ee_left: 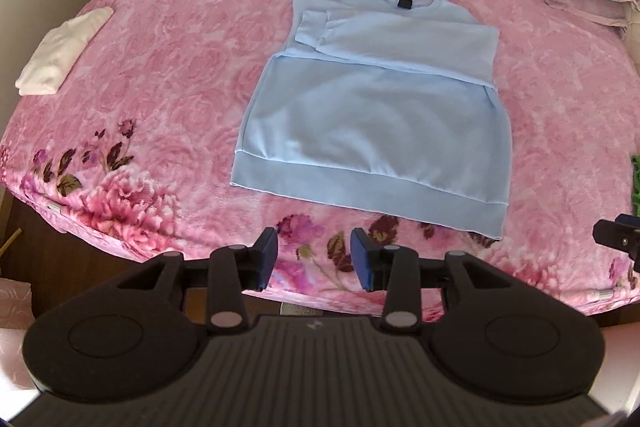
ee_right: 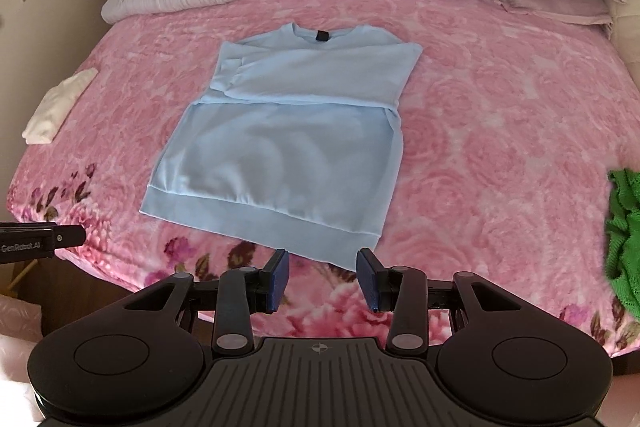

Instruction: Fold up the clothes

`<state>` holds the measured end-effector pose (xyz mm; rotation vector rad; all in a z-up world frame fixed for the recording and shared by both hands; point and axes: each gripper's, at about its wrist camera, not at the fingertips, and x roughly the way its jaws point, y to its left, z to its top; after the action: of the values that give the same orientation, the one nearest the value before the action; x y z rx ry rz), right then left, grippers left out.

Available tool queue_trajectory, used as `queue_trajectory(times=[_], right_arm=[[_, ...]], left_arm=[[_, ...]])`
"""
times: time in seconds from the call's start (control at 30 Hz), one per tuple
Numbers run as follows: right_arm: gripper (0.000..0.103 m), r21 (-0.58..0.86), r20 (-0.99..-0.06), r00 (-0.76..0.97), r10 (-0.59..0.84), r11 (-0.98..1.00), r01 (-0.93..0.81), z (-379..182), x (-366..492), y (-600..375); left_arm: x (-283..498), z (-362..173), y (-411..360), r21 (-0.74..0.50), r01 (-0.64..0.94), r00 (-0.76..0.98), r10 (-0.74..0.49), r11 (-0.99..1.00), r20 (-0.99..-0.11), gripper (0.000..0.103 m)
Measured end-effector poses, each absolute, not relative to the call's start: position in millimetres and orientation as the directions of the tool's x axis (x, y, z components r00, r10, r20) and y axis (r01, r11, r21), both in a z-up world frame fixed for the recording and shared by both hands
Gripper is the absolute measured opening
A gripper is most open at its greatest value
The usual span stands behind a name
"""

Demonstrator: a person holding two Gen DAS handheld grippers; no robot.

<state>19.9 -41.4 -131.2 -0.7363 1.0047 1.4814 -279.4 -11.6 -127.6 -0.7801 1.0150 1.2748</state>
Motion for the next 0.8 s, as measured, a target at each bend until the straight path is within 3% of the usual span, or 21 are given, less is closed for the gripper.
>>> queue_trajectory(times=[0.17,0.4,0.63,0.8], right_arm=[[0.041,0.192,-0.884,-0.136,0.448,0.080,-0.978,-138.9,35.8,-29.1],[0.041,0.221,-0.898,-0.116,0.425,0.209,-0.953,-160.7,61.1,-9.9],[0.041,0.277,-0.921,-0.132,0.367,0.374,-0.885,-207.9,81.4,9.0],[0.041,0.364,-0.912,-0.195,0.362,0.492,-0.791,-264.5,82.0,6.1]], left_arm=[[-309.9,-133.4,13.0,-0.074,-0.972,0.158,0.386,0.222,-0.909,0.036],[-408.5,-141.6,80.5,-0.177,-0.973,0.226,0.453,0.148,-0.862,0.035],[-448.4,-236.2,148.2,-0.350,-0.932,0.362,0.257,0.094,-0.896,0.035],[-460.6,-297.8,186.1,-0.373,-0.925,0.380,0.186,0.074,-0.906,0.035]])
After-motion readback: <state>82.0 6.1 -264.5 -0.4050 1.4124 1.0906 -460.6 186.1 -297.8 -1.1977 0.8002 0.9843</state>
